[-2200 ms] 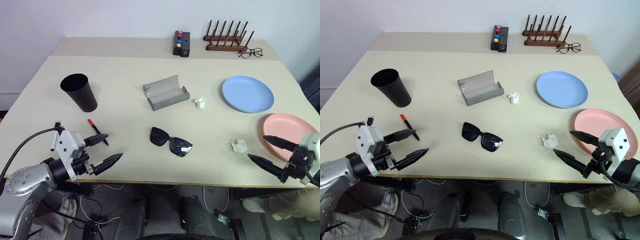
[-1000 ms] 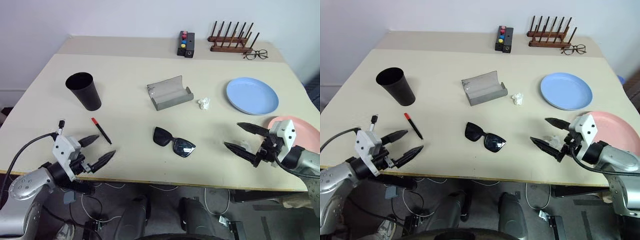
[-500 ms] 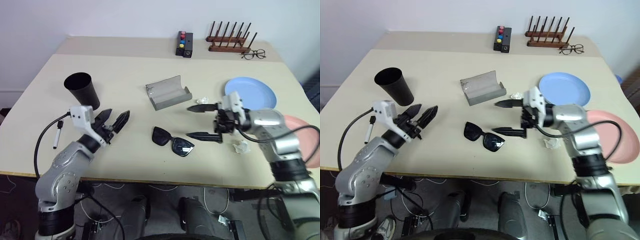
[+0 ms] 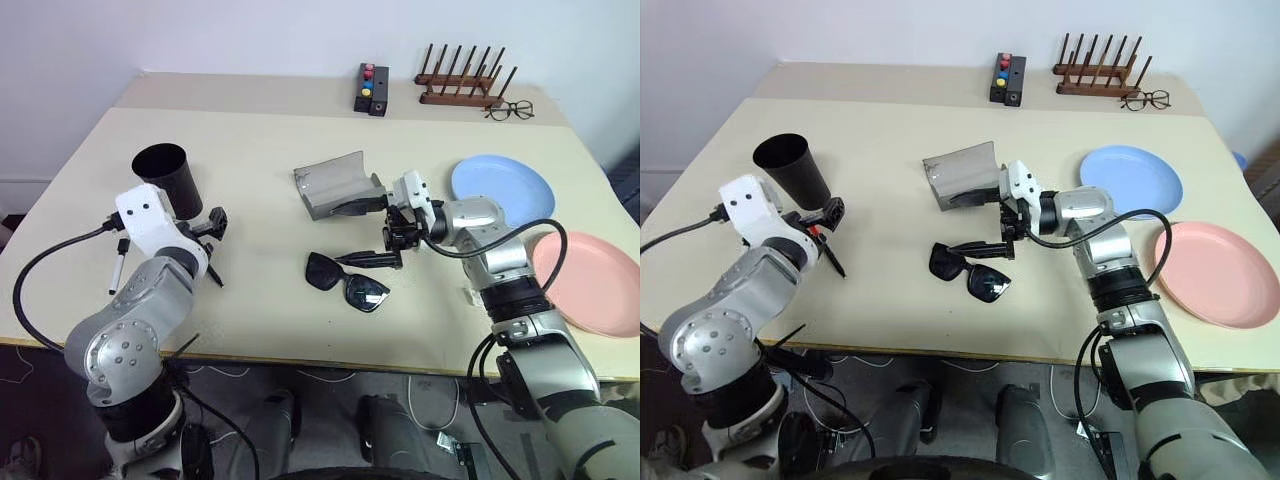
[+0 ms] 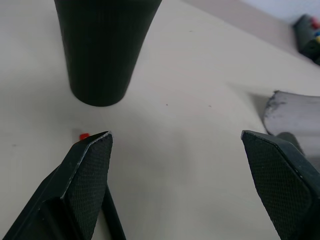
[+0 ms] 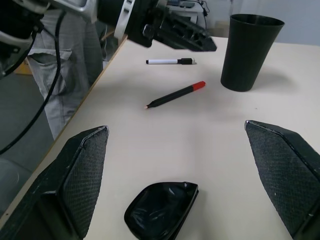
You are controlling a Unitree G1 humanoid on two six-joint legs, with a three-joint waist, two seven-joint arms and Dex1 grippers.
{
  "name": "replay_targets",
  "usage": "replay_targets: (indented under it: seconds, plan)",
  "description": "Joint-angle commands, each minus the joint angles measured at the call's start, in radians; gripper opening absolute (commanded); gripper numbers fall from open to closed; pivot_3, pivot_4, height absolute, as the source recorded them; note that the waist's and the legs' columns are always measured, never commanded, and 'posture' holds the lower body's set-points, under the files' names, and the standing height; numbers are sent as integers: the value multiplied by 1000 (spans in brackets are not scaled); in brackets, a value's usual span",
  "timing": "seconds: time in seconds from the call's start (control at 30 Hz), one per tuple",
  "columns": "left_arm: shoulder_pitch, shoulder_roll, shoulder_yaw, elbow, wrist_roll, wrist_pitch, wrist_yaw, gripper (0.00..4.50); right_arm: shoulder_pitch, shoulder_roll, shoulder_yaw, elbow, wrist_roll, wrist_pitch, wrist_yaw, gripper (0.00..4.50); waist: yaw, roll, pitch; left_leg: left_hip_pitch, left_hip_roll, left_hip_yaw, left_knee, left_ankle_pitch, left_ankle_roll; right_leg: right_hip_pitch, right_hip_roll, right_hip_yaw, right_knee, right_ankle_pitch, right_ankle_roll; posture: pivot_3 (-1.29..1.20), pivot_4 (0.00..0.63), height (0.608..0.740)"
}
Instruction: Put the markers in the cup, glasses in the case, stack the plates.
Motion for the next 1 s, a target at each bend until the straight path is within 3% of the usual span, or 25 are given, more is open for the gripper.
replay_targets:
  seconds: [0.03, 0.4, 1.0]
  plan:
    - [-46, -45, 65, 4, 17, 41, 71, 4206, -49, 35, 0, 35, -14, -48, 12, 4500, -1, 0, 0, 0, 0, 0, 0, 0, 0, 0, 0, 0, 0, 0, 0, 0, 150, 740]
    - [-63, -138, 158, 68, 83, 54, 96, 4206, -116, 96, -15, 170, -67, -146, -6, 4500, 0, 0, 0, 0, 0, 2, 0, 0, -2, 0, 1, 0, 0, 0, 0, 0, 150, 740]
    - [-59, -202, 158, 237, 306, -50, 114, 4206, -185, 109, -43, 296, -87, -221, -8, 4500, -6, 0, 0, 0, 0, 2, -1, 0, -3, -1, 2, 0, 1, 0, 0, 0, 150, 740]
